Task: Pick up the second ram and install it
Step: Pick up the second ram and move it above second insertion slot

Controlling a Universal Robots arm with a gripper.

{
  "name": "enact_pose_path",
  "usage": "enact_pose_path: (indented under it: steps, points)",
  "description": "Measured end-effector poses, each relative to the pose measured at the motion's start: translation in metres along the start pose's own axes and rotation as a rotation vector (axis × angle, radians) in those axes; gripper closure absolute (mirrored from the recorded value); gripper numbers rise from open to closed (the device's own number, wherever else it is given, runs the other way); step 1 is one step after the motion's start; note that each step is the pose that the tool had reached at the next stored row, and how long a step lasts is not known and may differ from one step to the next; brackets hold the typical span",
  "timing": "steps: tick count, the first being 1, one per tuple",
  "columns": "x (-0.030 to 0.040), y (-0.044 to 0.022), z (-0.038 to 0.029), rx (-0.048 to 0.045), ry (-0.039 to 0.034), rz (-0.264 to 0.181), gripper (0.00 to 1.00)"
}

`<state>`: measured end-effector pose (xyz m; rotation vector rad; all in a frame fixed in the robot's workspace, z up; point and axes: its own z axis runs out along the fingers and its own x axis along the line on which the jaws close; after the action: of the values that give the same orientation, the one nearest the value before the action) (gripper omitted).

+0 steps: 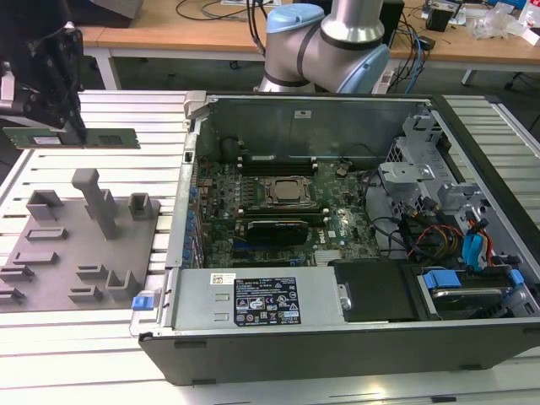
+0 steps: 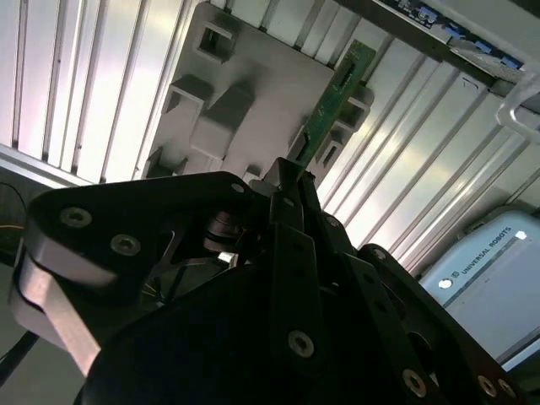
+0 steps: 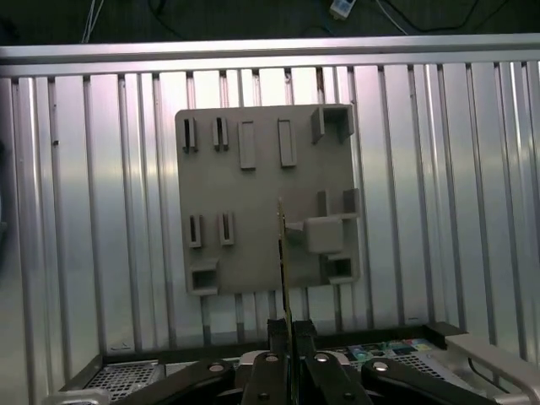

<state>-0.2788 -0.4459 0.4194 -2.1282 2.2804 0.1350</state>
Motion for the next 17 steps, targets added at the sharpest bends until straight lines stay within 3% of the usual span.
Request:
enact_pose_path:
  steps: [5,12,14,17]
  points:
    - [-0.0018,-0.0249,-0.0011,-0.0002,0.0,0.0,0.86]
    - [-0.0029,-0.0414,-0.0019,-0.0002,0.0,0.0,0.86]
    - [-0.0034,-0.0482,-0.0022,-0.0002,0.0001,0.0,0.86]
    - [-0.0046,-0.0643,-0.0029,-0.0002,0.0,0.0,0.86]
